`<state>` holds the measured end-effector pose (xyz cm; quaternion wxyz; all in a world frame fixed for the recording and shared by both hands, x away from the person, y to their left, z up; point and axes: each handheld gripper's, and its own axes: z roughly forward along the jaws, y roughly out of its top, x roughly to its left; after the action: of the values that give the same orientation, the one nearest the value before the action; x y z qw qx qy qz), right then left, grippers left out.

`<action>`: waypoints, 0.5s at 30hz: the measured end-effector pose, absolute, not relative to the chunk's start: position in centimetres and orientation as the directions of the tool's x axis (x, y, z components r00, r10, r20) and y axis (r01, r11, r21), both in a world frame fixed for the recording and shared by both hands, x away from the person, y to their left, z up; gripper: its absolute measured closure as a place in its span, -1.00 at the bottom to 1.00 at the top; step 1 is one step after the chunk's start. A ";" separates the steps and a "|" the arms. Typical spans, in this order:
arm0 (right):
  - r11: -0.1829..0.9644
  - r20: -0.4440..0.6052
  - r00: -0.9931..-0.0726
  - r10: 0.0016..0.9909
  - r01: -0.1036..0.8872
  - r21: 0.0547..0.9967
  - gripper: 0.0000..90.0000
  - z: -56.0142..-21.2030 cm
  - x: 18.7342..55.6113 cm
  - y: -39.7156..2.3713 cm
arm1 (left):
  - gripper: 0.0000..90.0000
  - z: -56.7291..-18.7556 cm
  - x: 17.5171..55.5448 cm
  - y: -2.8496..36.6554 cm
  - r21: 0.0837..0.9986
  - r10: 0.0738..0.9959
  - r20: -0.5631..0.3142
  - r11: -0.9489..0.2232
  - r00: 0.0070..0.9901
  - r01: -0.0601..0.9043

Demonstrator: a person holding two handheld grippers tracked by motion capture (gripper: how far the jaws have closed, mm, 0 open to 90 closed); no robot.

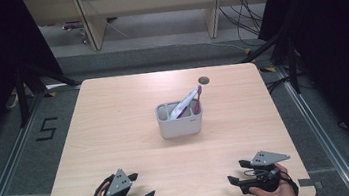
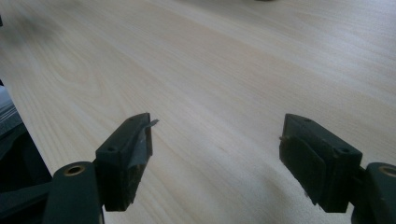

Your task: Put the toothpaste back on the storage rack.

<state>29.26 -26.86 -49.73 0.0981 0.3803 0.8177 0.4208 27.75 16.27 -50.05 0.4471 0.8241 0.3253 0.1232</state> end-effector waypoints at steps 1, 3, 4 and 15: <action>0.357 0.155 -0.691 0.706 0.537 0.764 -0.42 -49.7 29.2 -26.9 | -0.62 -50.1 27.5 16.1 0.817 0.643 -0.096 -0.385 0.760 0.429; 0.354 0.182 -0.697 0.693 0.550 0.756 -0.42 -49.7 29.3 -26.9 | -0.62 -50.2 27.2 15.9 0.823 0.644 -0.101 -0.373 0.758 0.427; 0.359 0.179 -0.706 0.685 0.541 0.760 -0.42 -49.8 29.4 -26.8 | -0.62 -50.1 27.0 16.0 0.813 0.637 -0.084 -0.401 0.766 0.422; 0.371 0.160 -0.704 0.692 0.536 0.758 -0.42 -49.7 29.2 -26.7 | -0.63 -50.5 25.8 15.4 0.811 0.621 -0.057 -0.428 0.782 0.399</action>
<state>29.24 -26.70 -49.67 0.0929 0.3732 0.8226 0.4189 25.77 15.37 -50.46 0.4390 0.8356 0.3052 0.1262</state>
